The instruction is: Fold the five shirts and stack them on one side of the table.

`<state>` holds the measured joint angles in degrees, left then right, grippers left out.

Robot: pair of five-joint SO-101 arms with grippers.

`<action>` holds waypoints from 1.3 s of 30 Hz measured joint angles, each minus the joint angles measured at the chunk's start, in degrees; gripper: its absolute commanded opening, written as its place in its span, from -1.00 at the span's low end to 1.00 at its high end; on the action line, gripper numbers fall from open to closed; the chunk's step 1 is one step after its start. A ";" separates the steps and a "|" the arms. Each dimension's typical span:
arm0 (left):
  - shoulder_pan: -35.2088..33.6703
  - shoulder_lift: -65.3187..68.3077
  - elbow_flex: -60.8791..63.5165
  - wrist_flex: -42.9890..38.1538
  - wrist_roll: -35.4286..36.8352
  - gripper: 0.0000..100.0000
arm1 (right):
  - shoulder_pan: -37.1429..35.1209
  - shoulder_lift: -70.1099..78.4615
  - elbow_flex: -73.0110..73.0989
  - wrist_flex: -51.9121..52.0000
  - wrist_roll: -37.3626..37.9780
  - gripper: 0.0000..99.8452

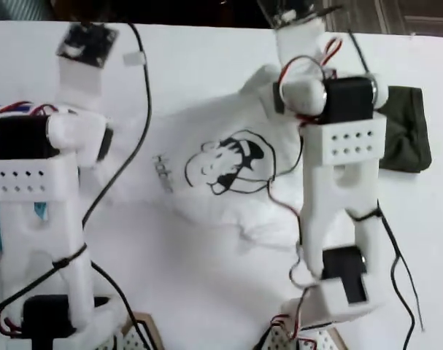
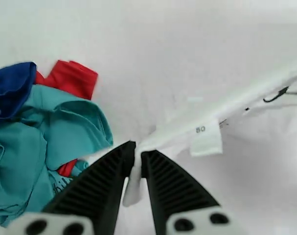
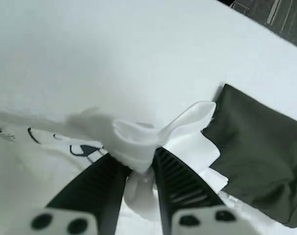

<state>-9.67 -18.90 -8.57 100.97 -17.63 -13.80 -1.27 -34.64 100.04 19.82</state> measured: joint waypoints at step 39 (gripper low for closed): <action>-2.20 0.00 54.77 -31.03 -9.76 -0.95 | 8.26 -13.36 68.13 -15.38 12.75 -0.59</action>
<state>-11.87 -18.90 46.20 69.93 -27.38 -5.54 -14.64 33.49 84.66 32.57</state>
